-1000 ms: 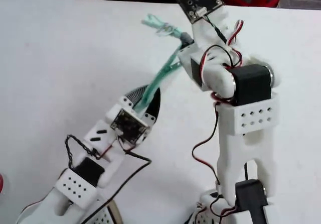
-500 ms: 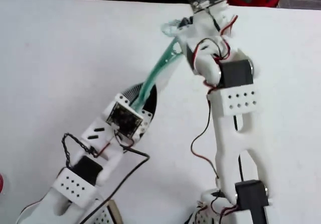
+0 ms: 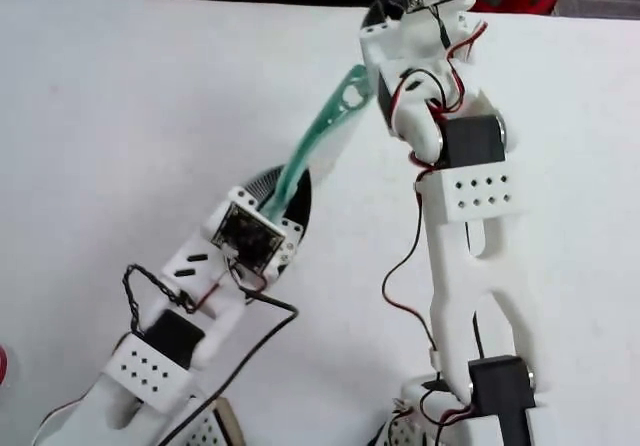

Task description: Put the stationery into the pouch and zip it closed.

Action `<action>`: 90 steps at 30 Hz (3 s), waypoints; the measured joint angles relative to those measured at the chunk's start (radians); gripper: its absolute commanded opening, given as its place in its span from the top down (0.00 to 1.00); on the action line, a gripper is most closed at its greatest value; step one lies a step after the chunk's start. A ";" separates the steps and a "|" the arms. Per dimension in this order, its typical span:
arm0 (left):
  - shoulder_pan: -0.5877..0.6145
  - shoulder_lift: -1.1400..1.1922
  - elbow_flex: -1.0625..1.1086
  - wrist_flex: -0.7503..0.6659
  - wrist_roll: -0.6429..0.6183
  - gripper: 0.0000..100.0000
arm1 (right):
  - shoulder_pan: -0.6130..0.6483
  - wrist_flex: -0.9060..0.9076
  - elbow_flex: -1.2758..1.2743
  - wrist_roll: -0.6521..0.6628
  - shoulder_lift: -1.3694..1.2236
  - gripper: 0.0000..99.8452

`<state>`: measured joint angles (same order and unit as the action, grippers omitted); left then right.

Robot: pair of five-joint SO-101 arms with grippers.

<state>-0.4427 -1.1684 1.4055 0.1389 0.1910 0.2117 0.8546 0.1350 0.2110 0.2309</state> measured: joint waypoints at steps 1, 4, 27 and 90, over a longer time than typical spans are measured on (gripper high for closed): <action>0.000 0.000 0.000 0.000 0.000 0.98 | 0.000 0.063 0.026 0.000 0.015 0.86; 0.000 0.000 0.000 0.000 0.000 0.98 | -0.003 0.299 0.138 -0.048 0.077 0.74; 0.000 0.000 0.000 0.000 0.000 0.98 | 0.095 0.741 0.778 -0.890 -0.361 0.82; 0.002 -0.002 -0.002 0.000 0.000 0.98 | -0.006 0.605 0.793 -0.571 -0.456 0.98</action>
<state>-0.4411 -1.1699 1.4039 0.1389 0.1910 0.2056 1.4592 0.9283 -0.3598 -0.2248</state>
